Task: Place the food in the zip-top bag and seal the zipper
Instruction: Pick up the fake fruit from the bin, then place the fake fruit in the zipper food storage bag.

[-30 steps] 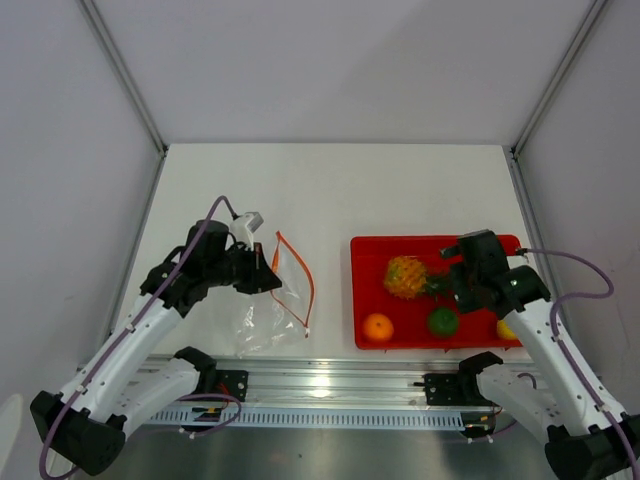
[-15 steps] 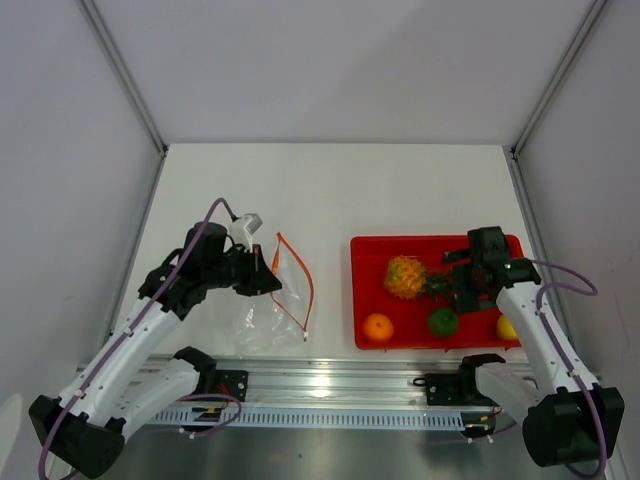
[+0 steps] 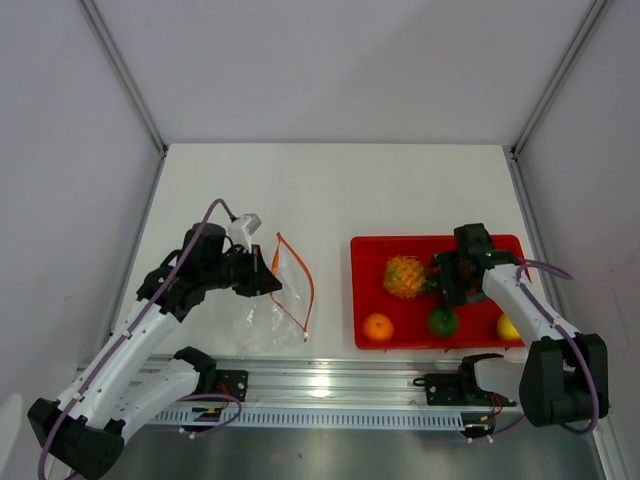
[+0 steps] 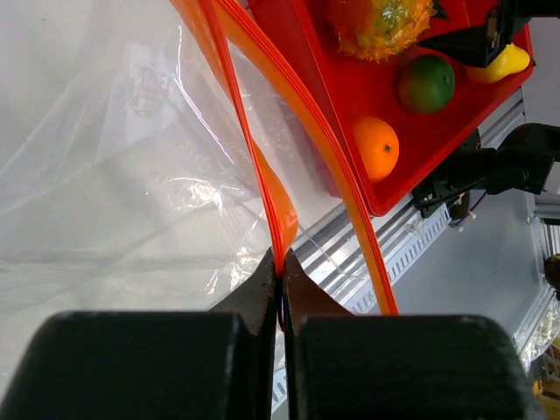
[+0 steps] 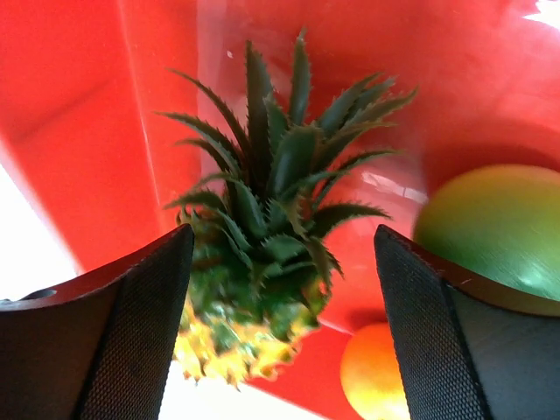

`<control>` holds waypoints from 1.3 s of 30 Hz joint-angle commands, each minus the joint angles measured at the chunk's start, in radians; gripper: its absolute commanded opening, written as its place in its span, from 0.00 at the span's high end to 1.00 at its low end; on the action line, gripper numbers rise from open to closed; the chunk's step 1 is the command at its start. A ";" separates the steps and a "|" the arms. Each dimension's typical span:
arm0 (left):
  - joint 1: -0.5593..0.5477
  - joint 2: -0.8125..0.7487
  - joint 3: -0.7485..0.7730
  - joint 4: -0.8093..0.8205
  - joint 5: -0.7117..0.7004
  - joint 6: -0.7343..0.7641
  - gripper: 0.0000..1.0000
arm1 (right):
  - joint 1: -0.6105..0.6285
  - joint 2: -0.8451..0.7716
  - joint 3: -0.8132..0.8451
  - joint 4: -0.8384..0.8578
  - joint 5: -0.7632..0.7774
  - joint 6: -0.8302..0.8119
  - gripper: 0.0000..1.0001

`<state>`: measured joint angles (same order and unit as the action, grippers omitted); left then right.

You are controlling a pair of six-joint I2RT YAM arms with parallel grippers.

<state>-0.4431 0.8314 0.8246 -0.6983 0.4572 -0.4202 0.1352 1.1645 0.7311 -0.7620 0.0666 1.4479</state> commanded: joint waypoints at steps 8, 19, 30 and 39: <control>-0.006 -0.025 -0.012 0.013 0.020 -0.017 0.99 | 0.024 0.086 -0.065 0.188 0.004 -0.004 0.47; -0.006 -0.031 -0.019 0.013 0.018 -0.015 0.99 | 0.044 -0.049 -0.076 0.208 0.058 -0.112 1.00; -0.006 -0.025 0.013 -0.009 0.034 -0.003 0.99 | 0.264 -0.252 0.134 0.291 0.114 -0.466 1.00; -0.006 -0.015 0.019 -0.007 0.087 -0.017 0.99 | 0.642 -0.164 0.269 0.611 0.139 -0.681 1.00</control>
<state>-0.4431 0.8181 0.8116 -0.7136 0.4992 -0.4278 0.6994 0.9657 0.9596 -0.3252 0.1757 0.8738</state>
